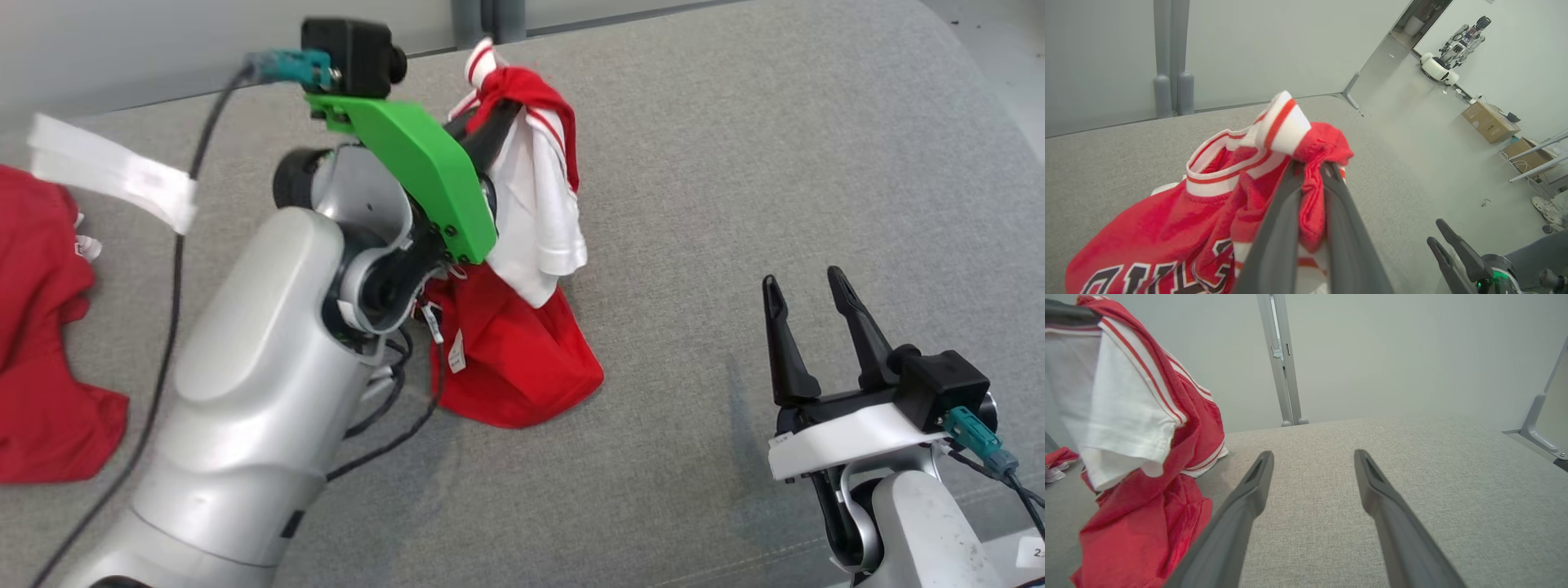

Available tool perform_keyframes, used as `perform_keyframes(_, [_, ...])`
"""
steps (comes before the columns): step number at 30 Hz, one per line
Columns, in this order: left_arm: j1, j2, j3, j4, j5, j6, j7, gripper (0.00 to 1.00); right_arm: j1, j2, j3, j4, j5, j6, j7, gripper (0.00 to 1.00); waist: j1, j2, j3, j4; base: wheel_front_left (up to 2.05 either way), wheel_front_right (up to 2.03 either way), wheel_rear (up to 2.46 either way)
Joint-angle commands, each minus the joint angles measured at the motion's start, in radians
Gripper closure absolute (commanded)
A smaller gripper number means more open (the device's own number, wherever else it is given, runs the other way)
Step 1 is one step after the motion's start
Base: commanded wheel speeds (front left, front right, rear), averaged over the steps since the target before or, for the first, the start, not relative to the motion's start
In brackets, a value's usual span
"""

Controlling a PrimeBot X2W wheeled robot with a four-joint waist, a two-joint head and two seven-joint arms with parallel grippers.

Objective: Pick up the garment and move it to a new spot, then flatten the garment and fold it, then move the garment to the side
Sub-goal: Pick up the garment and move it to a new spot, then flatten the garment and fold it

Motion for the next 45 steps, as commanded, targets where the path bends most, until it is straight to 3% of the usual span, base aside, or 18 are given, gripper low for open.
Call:
perform_keyframes(1, [0.023, -0.024, 0.005, 0.054, -0.004, -0.006, -0.041, 1.00, -0.011, -0.003, 0.004, -0.002, 0.011, 0.000, -0.003, 0.00, 0.0000, -0.0001, 0.021, -0.022, 0.00, 0.00, 0.00])
perform_keyframes(7, [0.019, -0.066, -0.034, 0.244, 0.000, -0.035, -0.170, 1.00, -0.016, -0.002, 0.019, 0.005, 0.039, 0.000, -0.003, 0.00, 0.0000, -0.0001, 0.048, -0.068, 0.00, 0.00, 0.00])
perform_keyframes(10, [0.004, -0.073, -0.047, 0.315, 0.000, -0.041, -0.247, 0.53, -0.016, -0.002, 0.025, 0.006, 0.041, 0.000, -0.003, 0.00, 0.0000, -0.0001, 0.053, -0.088, 0.00, 0.00, 0.00])
perform_keyframes(11, [0.000, -0.075, -0.056, 0.335, 0.002, -0.044, -0.270, 0.00, -0.014, -0.002, 0.025, 0.006, 0.043, 0.000, -0.003, 0.00, 0.0000, -0.0001, 0.053, -0.092, 0.00, 0.00, 0.00])
perform_keyframes(18, [0.006, -0.077, -0.160, 0.358, -0.081, -0.032, -0.357, 0.00, 0.004, -0.002, 0.027, 0.011, 0.030, 0.000, -0.003, 0.00, 0.0000, -0.0001, 0.039, -0.098, 0.00, 0.00, 0.00])
perform_keyframes(25, [0.070, -0.076, -0.260, 0.238, -0.092, -0.004, -0.460, 0.00, 0.035, -0.002, 0.015, 0.002, 0.007, 0.000, -0.003, 0.00, 0.0000, -0.0001, -0.004, -0.074, 0.00, 0.00, 0.00])
perform_keyframes(33, [0.337, 0.067, -0.292, -0.001, -0.089, 0.080, -0.485, 0.00, 0.074, -0.003, -0.017, -0.012, -0.036, 0.000, -0.003, 0.00, 0.0000, -0.0001, -0.044, -0.022, 0.00, 0.00, 0.00])
perform_keyframes(38, [0.442, 0.127, -0.300, -0.018, -0.117, 0.122, -0.450, 0.00, 0.065, -0.002, -0.023, -0.019, -0.055, 0.000, -0.003, 0.00, 0.0000, -0.0001, -0.030, 0.015, 0.00, 0.00, 0.00])
perform_keyframes(45, [0.398, 0.067, -0.261, 0.105, -0.168, 0.119, -0.448, 0.00, 0.029, -0.003, -0.001, -0.016, -0.068, 0.000, -0.003, 0.00, 0.0000, -0.0001, 0.003, 0.023, 0.00, 0.00, 0.00])
